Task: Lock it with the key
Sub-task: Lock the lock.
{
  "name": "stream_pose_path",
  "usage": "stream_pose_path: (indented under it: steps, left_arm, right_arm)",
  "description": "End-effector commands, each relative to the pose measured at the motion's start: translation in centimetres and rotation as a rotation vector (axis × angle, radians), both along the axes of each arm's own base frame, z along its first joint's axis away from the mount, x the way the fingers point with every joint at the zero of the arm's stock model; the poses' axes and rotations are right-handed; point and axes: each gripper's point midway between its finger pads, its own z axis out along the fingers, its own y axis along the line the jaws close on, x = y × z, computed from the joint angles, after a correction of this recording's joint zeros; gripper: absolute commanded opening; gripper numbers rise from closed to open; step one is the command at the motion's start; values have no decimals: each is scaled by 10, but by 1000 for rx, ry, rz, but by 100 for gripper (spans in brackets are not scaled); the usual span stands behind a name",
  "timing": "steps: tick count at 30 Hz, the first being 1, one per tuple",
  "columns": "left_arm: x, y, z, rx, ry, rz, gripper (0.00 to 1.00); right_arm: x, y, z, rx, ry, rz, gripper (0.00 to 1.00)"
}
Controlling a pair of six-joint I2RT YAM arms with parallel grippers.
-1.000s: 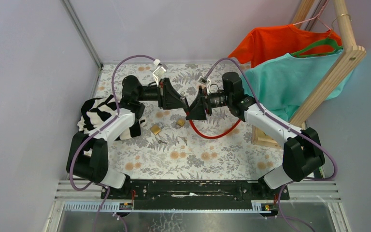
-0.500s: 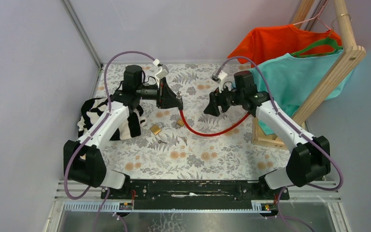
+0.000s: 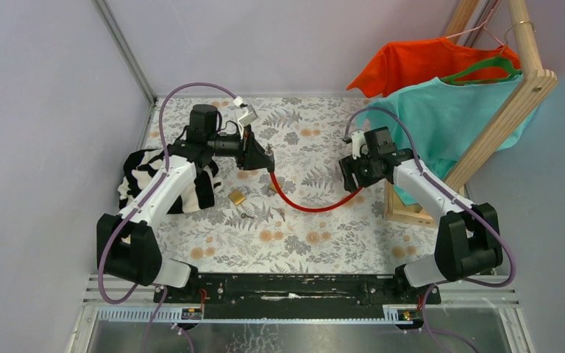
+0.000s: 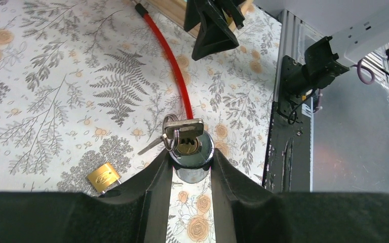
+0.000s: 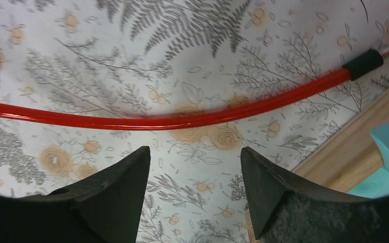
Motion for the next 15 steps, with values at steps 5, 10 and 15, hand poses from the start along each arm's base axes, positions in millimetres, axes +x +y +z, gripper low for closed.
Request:
stream_pose_path:
  steps: [5, 10, 15]
  left_arm:
    - [23, 22, 21, 7, -48, 145, 0]
    - [22, 30, 21, 12, -56, 165, 0]
    - [10, 34, 25, 11, -68, 126, 0]
  right_arm:
    - [15, -34, -30, -140, 39, -129, 73]
    - [30, -34, -43, -165, 68, -146, 73]
    - [39, -30, -51, -164, 85, -151, 73]
